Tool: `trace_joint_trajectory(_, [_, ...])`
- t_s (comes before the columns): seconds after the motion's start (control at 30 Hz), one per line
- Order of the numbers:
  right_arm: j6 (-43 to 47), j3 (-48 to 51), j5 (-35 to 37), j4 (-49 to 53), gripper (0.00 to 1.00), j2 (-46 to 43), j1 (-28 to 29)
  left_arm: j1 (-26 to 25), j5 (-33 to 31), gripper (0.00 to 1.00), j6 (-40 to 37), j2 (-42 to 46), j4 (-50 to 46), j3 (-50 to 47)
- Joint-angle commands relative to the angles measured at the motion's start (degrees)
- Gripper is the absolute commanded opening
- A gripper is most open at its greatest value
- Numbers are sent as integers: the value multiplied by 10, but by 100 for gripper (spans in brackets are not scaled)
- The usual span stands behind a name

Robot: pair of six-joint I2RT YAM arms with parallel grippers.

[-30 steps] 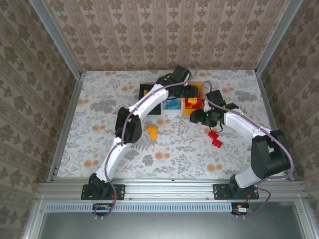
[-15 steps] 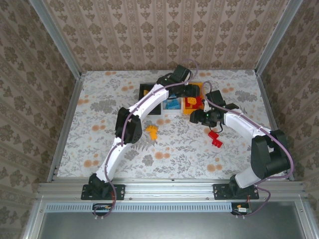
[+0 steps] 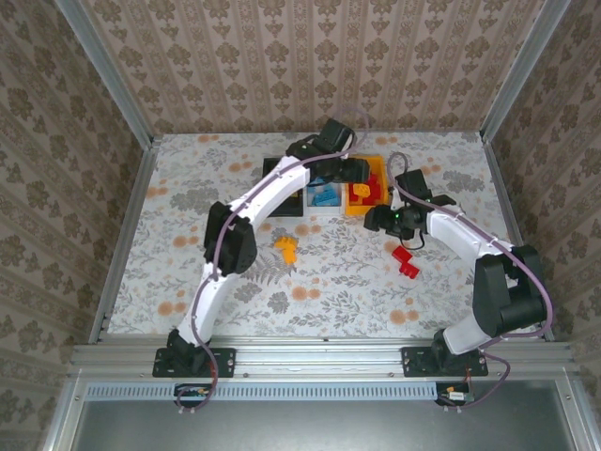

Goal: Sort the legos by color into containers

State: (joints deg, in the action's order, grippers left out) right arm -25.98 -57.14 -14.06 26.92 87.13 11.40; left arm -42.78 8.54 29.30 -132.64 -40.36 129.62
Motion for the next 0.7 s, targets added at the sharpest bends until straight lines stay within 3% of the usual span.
trace_joint_trajectory(0.0, [-15, -13, 6, -5, 66, -17, -7, 18, -27, 71, -16, 101, 30, -87])
trace_joint_trajectory(0.27, [-22, -120, 15, 21, 65, 79, -7, 80, -8, 71, 16, 315, 149, -392])
trace_joint_trajectory(0.67, [24, -349, 102, 123, 62, 268, 15, 151, 17, 74, 1, 536, 165, -626])
